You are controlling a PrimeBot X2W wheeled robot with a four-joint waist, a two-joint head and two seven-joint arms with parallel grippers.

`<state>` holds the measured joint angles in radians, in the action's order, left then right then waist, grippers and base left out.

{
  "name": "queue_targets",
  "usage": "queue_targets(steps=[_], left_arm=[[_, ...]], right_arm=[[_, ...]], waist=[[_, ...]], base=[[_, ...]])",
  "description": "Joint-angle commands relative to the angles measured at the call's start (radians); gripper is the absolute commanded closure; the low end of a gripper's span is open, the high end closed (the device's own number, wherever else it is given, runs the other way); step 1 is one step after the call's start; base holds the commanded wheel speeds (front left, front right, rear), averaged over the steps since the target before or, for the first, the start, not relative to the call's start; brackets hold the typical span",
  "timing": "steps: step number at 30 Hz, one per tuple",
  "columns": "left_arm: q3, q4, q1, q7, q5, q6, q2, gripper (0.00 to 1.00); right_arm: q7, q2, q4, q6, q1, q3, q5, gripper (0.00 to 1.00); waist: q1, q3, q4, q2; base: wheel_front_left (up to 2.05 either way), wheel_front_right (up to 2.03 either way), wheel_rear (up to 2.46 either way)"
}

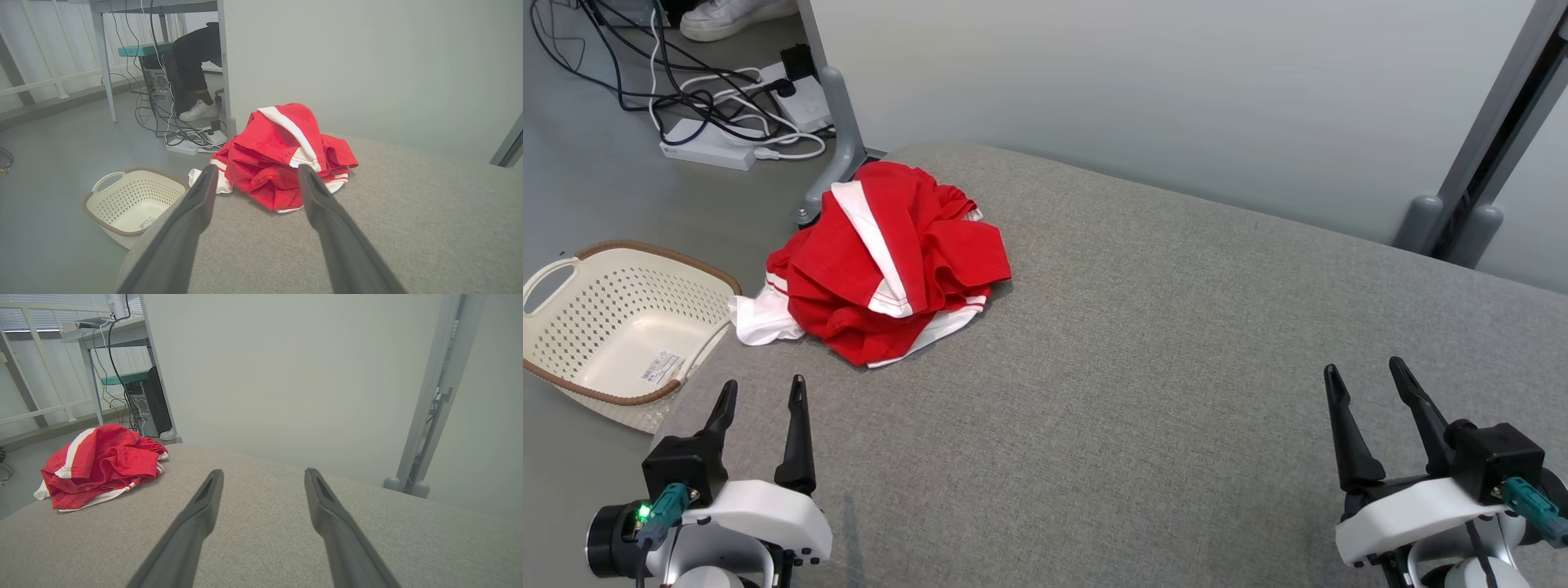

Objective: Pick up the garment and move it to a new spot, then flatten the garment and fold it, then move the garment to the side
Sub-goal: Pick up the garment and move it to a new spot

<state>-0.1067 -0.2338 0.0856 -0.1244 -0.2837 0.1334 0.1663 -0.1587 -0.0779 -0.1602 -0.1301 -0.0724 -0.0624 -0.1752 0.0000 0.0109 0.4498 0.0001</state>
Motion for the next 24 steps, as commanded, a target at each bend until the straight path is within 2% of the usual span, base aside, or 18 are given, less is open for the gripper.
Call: queue_targets(steps=[1,10,16,20,24], left_arm=[[0.001,0.005,0.011,-0.001,-0.006,0.005,0.004,0.0],[0.006,0.034,0.052,0.018,-0.023,0.006,0.007,0.0],[0.012,0.052,0.212,0.086,-0.049,-0.019,0.033,0.0],[0.018,-0.025,0.352,0.172,-0.081,-0.047,0.054,0.0],[0.025,-0.18,0.457,0.258,-0.121,-0.08,0.074,0.0]], right_arm=[[-0.006,-0.003,-0.001,-0.001,-0.009,0.004,0.002,0.0],[-0.003,-0.003,0.004,-0.001,-0.013,-0.001,0.002,0.0],[0.019,-0.014,0.026,-0.001,-0.035,-0.023,0.008,0.0],[0.032,-0.031,0.044,-0.001,-0.06,-0.043,0.007,0.0],[0.041,-0.047,0.059,-0.001,-0.087,-0.064,0.001,0.0]], waist=[[0.0,0.0,0.0,-0.0001],[0.0,0.012,-0.01,-0.0001],[0.0,0.061,-0.06,-0.0001],[0.0,0.111,-0.118,-0.0001],[0.0,0.166,-0.183,-0.0001]], base=[[0.0,0.0,0.0],[0.0,0.0,0.0],[0.0,0.0,0.0],[0.0,0.0,0.0],[0.0,0.0,0.0]])
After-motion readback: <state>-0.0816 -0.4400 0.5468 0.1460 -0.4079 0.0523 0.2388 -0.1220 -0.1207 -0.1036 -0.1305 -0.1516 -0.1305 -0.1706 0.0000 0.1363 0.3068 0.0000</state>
